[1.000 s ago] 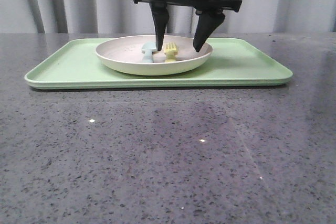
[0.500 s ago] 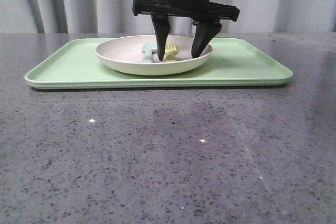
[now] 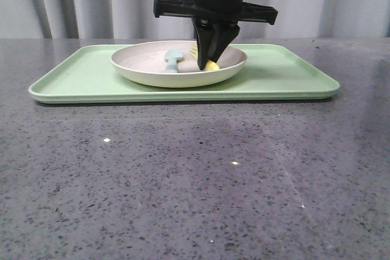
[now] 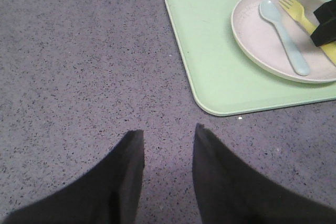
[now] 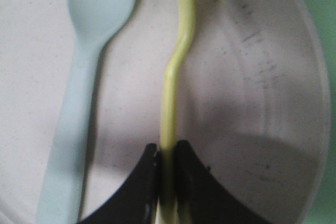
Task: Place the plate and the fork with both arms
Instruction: 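Lift the fork with the right gripper off the plate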
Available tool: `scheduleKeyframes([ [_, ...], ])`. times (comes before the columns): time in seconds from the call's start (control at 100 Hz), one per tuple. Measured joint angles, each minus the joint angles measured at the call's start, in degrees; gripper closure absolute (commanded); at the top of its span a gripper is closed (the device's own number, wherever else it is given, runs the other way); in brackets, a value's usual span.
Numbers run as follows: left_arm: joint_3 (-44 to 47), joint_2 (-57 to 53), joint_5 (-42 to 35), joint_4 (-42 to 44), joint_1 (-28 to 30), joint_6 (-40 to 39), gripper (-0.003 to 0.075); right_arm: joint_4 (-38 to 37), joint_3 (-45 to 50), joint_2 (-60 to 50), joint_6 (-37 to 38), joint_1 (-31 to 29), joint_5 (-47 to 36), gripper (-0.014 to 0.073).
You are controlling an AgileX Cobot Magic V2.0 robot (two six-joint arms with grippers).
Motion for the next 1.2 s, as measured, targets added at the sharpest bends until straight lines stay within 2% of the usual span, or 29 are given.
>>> scheduleKeyframes([
  [0.5, 0.01, 0.00, 0.00, 0.00, 0.00, 0.00, 0.0491, -0.48, -5.30, -0.99, 0.00, -0.25, 3.27, 0.0610],
  [0.79, 0.01, 0.00, -0.10, 0.00, 0.00, 0.00, 0.0491, -4.61, -5.65, -4.62, 0.00, -4.63, 3.76, 0.0610],
  [0.99, 0.11, 0.00, -0.31, 0.00, 0.00, 0.00, 0.0491, -5.11, -3.39, -5.45, 0.00, -7.61, 3.86, 0.0610],
  [1.2, 0.11, 0.00, -0.35, 0.00, 0.00, 0.00, 0.0491, -5.01, 0.81, -5.59, 0.00, -8.15, 3.86, 0.0610],
])
